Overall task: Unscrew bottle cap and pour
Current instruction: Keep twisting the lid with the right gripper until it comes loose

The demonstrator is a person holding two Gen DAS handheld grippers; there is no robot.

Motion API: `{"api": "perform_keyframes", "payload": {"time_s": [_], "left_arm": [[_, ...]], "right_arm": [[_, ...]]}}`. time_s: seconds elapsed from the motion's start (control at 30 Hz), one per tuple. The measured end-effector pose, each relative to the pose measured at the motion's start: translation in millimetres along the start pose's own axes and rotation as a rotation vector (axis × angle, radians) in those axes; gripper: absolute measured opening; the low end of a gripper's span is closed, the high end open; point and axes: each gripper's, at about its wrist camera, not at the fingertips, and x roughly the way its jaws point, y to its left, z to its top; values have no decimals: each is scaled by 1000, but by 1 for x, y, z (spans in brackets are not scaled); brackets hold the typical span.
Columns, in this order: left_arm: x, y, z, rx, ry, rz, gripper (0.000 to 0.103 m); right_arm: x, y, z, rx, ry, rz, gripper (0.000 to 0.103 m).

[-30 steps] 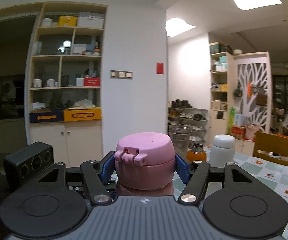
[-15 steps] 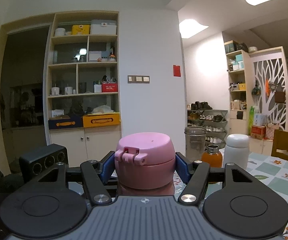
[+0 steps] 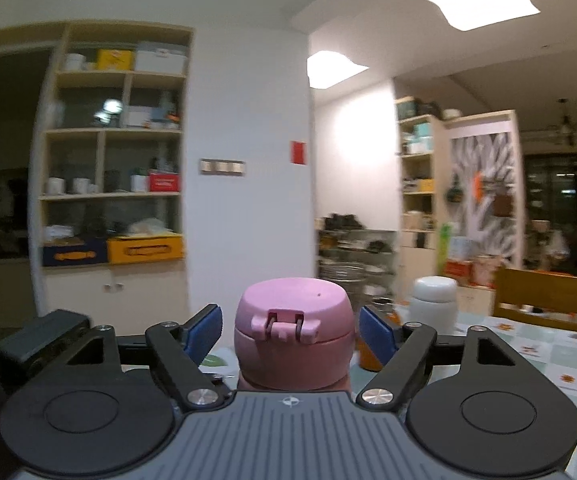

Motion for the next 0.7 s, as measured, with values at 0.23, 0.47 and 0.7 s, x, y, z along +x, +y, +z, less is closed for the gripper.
{"api": "perform_keyframes", "payload": {"time_s": [0.23,0.47,0.7], "left_arm": [[0,-10,2,11,1,54,67],[0,-26,3,31,6,135,68],[2,-36,5,44,7,187,68]], "right_arm": [[10,33,-7,2,2,-132,81],[22,57,-14,-56,18,-233,81],[28,65,-19,-72,24,-283,71]]}}
